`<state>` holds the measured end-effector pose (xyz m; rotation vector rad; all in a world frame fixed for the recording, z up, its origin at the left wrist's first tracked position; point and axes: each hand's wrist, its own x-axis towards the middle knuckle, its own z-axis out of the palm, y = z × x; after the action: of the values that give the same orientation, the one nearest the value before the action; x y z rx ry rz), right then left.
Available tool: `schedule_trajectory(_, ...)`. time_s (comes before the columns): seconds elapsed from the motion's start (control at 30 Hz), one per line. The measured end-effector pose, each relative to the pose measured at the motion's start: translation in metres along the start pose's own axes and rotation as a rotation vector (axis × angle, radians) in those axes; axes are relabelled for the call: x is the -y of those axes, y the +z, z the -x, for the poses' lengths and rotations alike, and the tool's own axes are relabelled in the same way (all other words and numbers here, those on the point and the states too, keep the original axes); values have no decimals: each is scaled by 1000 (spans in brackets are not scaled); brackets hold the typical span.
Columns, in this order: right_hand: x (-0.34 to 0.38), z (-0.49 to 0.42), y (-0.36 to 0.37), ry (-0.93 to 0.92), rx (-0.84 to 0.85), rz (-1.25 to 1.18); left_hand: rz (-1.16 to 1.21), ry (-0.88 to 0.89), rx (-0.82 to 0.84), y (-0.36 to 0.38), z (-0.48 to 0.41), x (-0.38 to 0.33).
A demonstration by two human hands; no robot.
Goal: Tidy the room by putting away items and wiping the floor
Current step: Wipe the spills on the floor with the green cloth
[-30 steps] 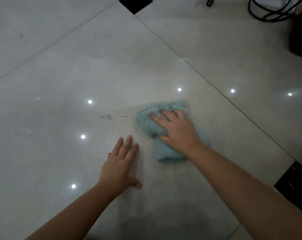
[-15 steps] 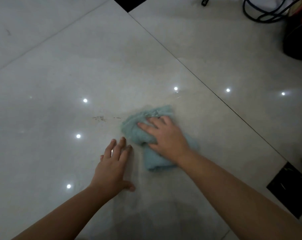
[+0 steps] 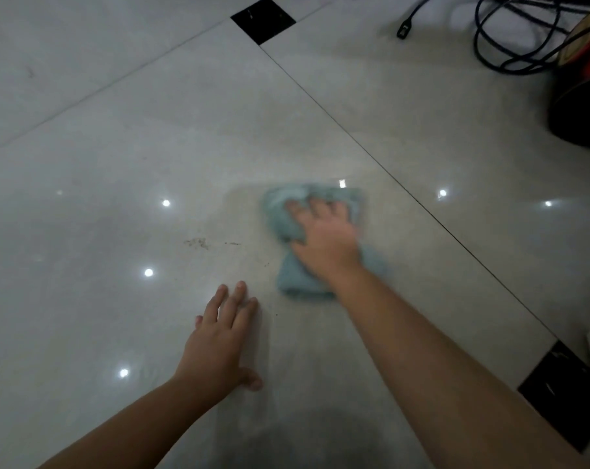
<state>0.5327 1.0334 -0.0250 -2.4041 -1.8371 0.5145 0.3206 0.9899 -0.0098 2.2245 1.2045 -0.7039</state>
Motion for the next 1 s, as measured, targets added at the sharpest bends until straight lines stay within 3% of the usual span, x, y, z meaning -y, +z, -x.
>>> schedule_trajectory(0.1,2,-6,2,-143,28,-17,0,-6,-6,1,0,-1)
schedule_trajectory(0.23,-65,-26,-20,210,-74,-81,10,-6,-1,3,-1,0)
schedule_trajectory(0.33,-59,-27,-34,435,-59,-82,-3,-13,9,3,-3,-1)
schedule_trajectory(0.43,-13,-25,-25,194,-7,91,-11,-16,13,2,-4,-2)
schedule_trajectory(0.5,18,-16,-9,-82,32,120,-12,-20,11,2,-4,-1)
schedule_trajectory(0.57,30,-9,-2,-222,34,85,-3,-16,13,1,-3,0)
schedule_trajectory(0.63,10,-11,-4,-185,13,16,-1,-6,15,1,-2,1)
schedule_trajectory(0.83,-116,-2,-20,312,-183,27,-42,3,36,-1,-3,-1)
schedule_trajectory(0.9,-117,13,-15,289,-218,74,-61,6,47,-3,-3,-2)
schedule_trajectory(1.0,-68,48,5,72,-262,94,-71,5,55,-4,-3,-3)
